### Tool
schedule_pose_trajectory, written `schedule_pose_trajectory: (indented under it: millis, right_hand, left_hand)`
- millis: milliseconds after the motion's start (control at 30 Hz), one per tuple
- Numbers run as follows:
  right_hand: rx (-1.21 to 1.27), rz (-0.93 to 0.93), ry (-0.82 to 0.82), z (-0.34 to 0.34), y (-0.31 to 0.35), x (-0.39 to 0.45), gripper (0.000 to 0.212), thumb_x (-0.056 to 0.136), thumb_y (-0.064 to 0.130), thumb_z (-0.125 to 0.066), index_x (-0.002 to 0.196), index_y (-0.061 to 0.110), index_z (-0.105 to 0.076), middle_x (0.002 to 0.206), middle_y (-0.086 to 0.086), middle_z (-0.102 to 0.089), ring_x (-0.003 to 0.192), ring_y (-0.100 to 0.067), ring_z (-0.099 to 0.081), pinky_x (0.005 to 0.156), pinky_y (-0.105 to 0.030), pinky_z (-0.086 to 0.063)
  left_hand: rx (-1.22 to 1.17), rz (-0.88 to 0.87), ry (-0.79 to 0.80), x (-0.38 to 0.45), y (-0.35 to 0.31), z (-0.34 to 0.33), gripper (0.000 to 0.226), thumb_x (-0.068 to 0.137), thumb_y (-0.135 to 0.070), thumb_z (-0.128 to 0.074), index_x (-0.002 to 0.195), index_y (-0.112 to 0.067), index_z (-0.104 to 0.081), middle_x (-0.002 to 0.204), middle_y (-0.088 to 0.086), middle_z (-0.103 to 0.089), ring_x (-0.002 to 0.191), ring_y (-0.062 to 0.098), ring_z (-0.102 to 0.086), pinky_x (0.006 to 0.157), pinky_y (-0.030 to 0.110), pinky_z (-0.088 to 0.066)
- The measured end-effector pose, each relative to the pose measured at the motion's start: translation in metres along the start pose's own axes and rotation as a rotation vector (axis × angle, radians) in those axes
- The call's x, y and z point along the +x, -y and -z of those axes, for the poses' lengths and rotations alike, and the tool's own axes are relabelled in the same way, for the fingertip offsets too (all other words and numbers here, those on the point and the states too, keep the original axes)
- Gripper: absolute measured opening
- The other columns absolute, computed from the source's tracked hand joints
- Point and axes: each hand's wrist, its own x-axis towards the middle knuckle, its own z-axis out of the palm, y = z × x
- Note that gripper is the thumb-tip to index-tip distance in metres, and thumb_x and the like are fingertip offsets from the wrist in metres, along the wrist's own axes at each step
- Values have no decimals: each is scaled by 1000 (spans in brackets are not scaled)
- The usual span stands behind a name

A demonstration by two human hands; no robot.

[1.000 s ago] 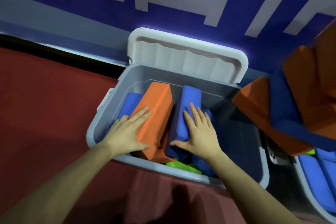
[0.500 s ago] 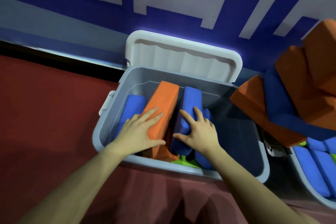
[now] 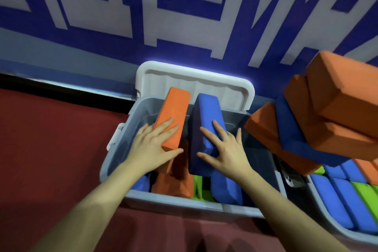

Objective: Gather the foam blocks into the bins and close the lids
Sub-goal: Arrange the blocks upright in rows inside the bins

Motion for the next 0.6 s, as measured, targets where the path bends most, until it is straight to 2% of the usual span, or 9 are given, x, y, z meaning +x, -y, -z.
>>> schedule_pose_trajectory:
  millis: [133, 267, 467, 600]
  right_hand:
    - [14, 53, -147, 57, -2, 29, 70, 82, 68, -43, 143, 33, -43, 150, -12, -39, 114, -39, -57, 109, -67, -16]
    - [69, 50, -313, 118, -8, 46, 71, 83, 67, -45, 143, 31, -42, 150, -11, -39, 120, -33, -54, 114, -55, -8]
    - [82, 12, -518, 208, -27, 56, 72, 80, 65, -50, 143, 31, -41, 152, -8, -37, 128, -28, -49, 113, -61, -3]
    - [94, -6, -607, 256, -47, 47, 67, 84, 51, -64, 143, 36, -38, 155, -4, -32, 137, -25, -39, 111, -64, 4]
  left_hand:
    - [9, -55, -143, 39, -19, 31, 65, 70, -62, -55, 120, -22, -67, 134, -1, -58, 103, 35, -65, 91, 56, -48]
    - [48, -145, -242, 92, -50, 69, 65, 70, -64, -54, 119, -23, -68, 132, -2, -60, 99, 36, -65, 92, 53, -47]
    - [184, -373, -374, 167, -112, 117, 65, 73, -66, -51, 117, -21, -68, 130, 1, -61, 99, 37, -65, 93, 51, -45]
    - [257, -559, -470, 204, -160, 133, 61, 75, -62, -51, 114, -20, -71, 126, 2, -64, 96, 41, -65, 87, 51, -47]
